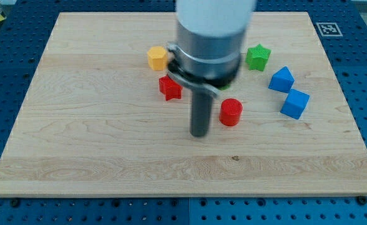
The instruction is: Place the red star left to the green circle
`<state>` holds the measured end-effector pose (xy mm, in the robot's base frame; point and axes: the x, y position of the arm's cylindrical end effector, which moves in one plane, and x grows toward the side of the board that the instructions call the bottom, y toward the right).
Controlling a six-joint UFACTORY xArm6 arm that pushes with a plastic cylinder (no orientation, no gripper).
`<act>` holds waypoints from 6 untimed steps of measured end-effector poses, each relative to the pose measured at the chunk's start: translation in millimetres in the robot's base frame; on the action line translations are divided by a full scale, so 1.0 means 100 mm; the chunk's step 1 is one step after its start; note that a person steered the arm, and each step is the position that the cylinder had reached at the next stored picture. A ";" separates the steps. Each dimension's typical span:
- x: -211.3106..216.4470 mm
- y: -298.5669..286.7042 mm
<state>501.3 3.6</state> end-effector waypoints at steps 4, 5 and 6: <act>-0.85 -0.59; -0.85 -0.21; -0.89 0.15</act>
